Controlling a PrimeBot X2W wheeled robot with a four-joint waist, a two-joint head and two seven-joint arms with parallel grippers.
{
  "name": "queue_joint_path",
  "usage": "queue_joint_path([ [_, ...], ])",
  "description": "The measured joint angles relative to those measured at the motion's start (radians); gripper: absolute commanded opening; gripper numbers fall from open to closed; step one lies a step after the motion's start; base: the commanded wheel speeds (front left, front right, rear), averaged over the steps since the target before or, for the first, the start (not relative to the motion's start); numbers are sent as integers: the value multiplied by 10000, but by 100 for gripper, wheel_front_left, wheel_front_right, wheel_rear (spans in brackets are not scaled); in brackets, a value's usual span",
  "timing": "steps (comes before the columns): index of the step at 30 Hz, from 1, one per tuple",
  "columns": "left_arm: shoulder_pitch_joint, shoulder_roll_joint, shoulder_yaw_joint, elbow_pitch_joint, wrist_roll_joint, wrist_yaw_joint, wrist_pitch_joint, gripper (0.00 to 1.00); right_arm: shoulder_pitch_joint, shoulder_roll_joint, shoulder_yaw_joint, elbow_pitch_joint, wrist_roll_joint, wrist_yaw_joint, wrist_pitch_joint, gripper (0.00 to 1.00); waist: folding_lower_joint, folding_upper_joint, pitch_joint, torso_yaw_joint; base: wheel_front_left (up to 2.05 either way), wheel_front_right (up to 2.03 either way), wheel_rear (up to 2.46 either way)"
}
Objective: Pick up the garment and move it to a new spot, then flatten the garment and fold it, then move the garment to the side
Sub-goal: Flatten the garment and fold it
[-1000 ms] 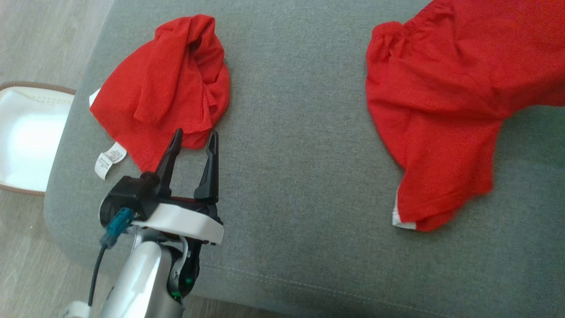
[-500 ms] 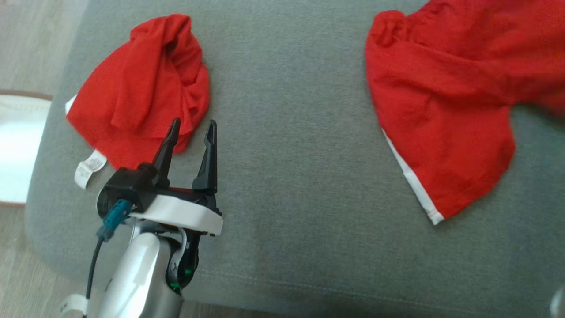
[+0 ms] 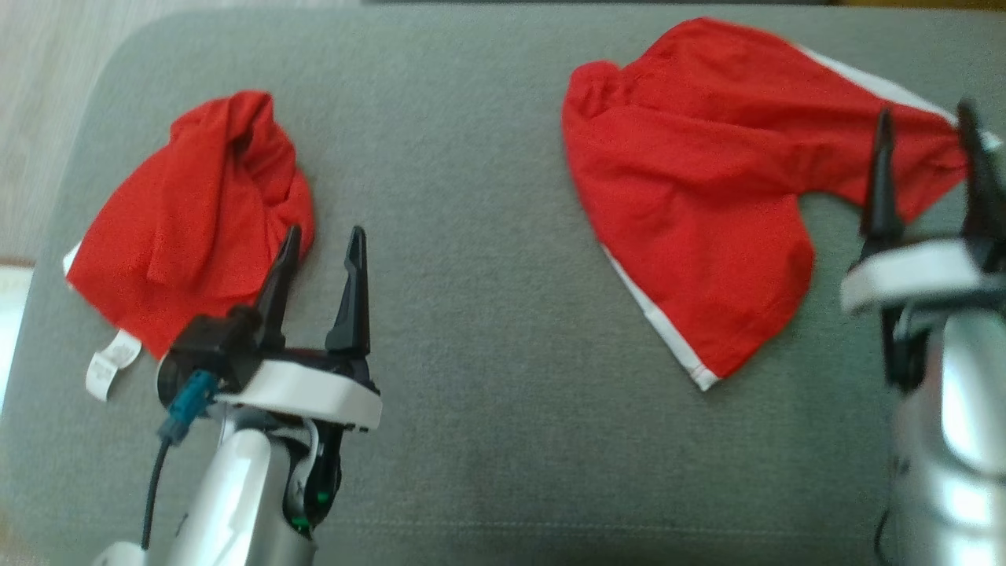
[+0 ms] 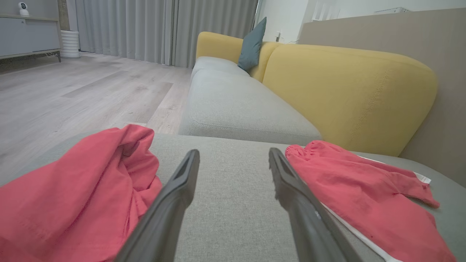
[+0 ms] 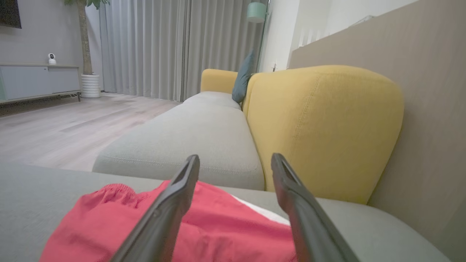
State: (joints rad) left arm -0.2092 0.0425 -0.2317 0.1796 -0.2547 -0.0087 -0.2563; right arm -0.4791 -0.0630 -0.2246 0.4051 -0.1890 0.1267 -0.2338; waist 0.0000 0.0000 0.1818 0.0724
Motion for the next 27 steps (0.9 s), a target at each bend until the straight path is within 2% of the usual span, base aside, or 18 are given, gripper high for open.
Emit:
queue_joint_path([
  [7,450,2,15,-4,0,36,0,100,2687,96,1267,-1141,2309,0,-69,100,0,0,-618,-404,0,0,0],
  [12,784,4,81,-94,0,128,0,100,4029,155,2314,-1469,3196,0,-63,100,-1,0,-856,-639,0,0,0],
  [20,918,6,146,-100,71,109,0,100,4320,163,3484,-1498,3689,0,777,100,0,0,-632,-677,0,0,0],
  [27,796,6,79,-58,73,25,0,100,4325,161,3689,-692,4194,0,1595,100,0,0,-373,-479,0,0,0],
])
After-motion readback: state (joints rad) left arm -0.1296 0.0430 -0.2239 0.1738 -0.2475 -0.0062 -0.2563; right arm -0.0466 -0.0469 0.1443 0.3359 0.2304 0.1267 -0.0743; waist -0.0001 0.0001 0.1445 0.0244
